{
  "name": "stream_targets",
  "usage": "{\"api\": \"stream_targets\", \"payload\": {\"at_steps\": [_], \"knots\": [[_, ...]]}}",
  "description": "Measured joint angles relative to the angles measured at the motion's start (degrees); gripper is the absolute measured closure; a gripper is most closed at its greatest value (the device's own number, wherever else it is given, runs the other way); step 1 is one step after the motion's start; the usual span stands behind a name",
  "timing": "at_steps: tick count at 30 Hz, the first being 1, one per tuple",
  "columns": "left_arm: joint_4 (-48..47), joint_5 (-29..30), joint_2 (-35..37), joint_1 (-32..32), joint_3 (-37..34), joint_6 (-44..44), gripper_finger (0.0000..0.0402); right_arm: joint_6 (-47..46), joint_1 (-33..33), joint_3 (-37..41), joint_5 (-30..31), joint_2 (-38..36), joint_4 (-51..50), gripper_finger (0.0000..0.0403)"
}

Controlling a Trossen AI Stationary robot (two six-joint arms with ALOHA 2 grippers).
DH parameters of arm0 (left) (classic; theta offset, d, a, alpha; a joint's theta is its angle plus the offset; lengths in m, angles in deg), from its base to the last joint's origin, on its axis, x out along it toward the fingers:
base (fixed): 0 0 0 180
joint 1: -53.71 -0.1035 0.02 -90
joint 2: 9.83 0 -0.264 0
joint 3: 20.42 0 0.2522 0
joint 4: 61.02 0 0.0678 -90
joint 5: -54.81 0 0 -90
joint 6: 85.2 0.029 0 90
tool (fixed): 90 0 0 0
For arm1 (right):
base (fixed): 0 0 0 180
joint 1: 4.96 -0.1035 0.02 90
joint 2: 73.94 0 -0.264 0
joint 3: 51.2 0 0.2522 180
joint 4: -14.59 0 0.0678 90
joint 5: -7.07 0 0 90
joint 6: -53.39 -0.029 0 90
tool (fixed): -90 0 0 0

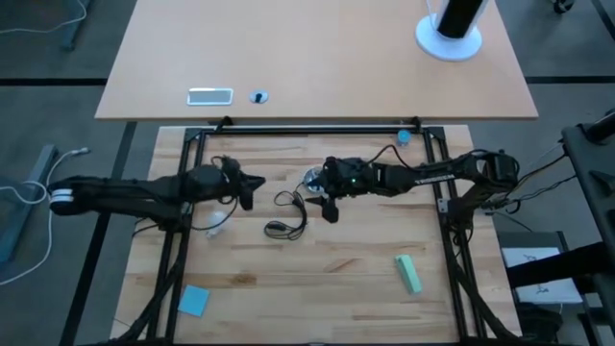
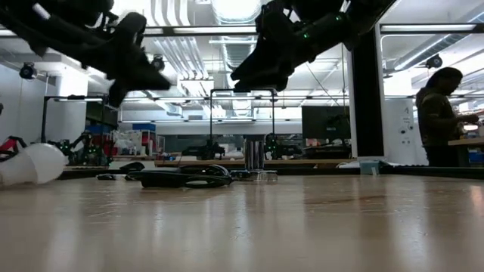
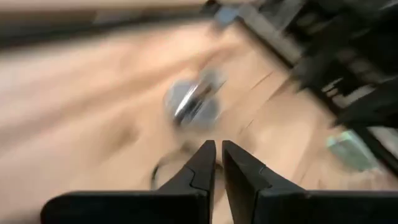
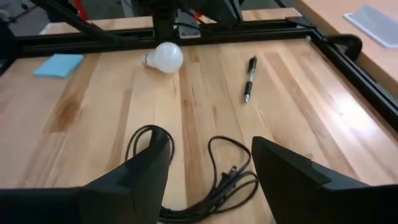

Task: Screw lightbulb
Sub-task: Insert the lightbulb into the lamp

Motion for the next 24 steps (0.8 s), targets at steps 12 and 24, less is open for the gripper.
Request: {"api": "stream_targets", "payload": {"at_steps": [12,24], "knots": [[-38.82,-10.18,-8.98,11.92,17.89,-12.90,0.0400,0.03,0.02,-0.04,0.02,0.53,1.05,0.0194],[-69.61,-8.33,-25.93,27.61,28.53,-29.61,0.0373,-0.82,0.02,0.00,0.00,0.55,1.53,0.0196]]}}
